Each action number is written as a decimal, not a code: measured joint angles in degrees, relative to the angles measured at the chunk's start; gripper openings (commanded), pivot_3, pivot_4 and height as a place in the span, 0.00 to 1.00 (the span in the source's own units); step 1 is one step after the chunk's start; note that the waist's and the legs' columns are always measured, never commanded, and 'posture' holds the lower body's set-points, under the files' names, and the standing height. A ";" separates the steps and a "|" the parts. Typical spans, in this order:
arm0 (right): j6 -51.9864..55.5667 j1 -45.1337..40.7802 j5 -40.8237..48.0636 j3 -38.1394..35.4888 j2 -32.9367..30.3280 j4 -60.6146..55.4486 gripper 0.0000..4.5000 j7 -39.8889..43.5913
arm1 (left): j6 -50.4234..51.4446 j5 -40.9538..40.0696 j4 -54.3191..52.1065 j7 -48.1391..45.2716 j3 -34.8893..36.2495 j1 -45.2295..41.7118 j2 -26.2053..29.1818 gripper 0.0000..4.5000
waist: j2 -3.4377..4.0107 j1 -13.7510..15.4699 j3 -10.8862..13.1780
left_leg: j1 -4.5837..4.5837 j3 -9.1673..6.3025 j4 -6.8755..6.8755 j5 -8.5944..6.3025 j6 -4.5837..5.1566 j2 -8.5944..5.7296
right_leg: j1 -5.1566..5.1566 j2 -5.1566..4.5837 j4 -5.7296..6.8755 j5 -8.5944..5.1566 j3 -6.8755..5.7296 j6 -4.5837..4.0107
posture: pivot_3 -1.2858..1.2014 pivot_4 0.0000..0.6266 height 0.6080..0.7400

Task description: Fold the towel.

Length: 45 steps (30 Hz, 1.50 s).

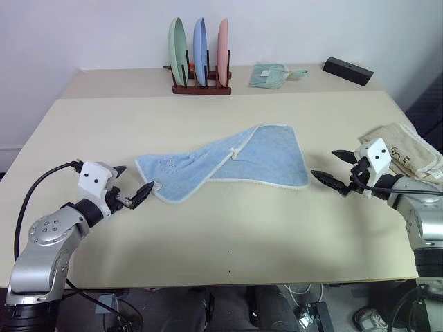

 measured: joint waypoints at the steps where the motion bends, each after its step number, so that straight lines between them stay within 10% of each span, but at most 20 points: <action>1: 0.53 0.02 0.37 0.03 0.11 -0.52 1.00 0.13 | 0.23 -0.51 -0.10 -0.56 0.00 0.08 0.05 0.99 | 0.00 0.01 0.00 | 0.00 0.00 0.00 0.00 0.00 0.00 | 0.00 0.00 0.00 0.00 0.00 0.00 | 0.52 0.24 0.94; 26: 7.63 9.82 3.22 2.67 3.95 -19.11 1.00 -4.49 | -7.62 14.92 14.58 -12.71 -26.30 -17.34 4.96 0.99 | 0.08 0.01 -0.06 | 0.13 -0.01 0.04 0.00 0.00 -0.01 | 0.12 0.00 0.03 0.08 0.00 0.01 | 0.52 0.24 0.94; 29: 7.62 11.26 3.32 2.43 4.11 -20.51 1.00 -5.55 | -9.31 14.94 17.58 -14.22 -26.38 -18.36 5.15 0.80 | 0.08 0.01 -0.07 | 0.22 -0.02 0.03 0.00 0.00 -0.01 | 0.18 0.02 0.04 0.08 0.00 0.01 | 0.52 0.24 0.94; 36: 8.51 12.68 3.33 2.55 5.32 -22.18 1.00 -7.80 | -12.00 14.95 22.16 -15.86 -26.26 -20.06 5.41 0.02 | 0.08 -0.13 -0.07 | 0.29 0.05 0.03 0.01 0.00 0.00 | 0.18 0.03 0.17 0.08 0.09 0.01 | 0.52 0.24 0.94; 45: 8.78 10.43 3.20 3.65 5.24 -21.96 1.00 -7.09 | -8.59 14.59 16.52 -13.56 -22.18 -18.32 5.67 0.01 | 0.05 -0.18 -0.05 | 0.13 0.04 0.04 0.01 0.00 -0.01 | 0.05 0.03 0.12 0.08 0.08 0.02 | 0.52 0.24 0.94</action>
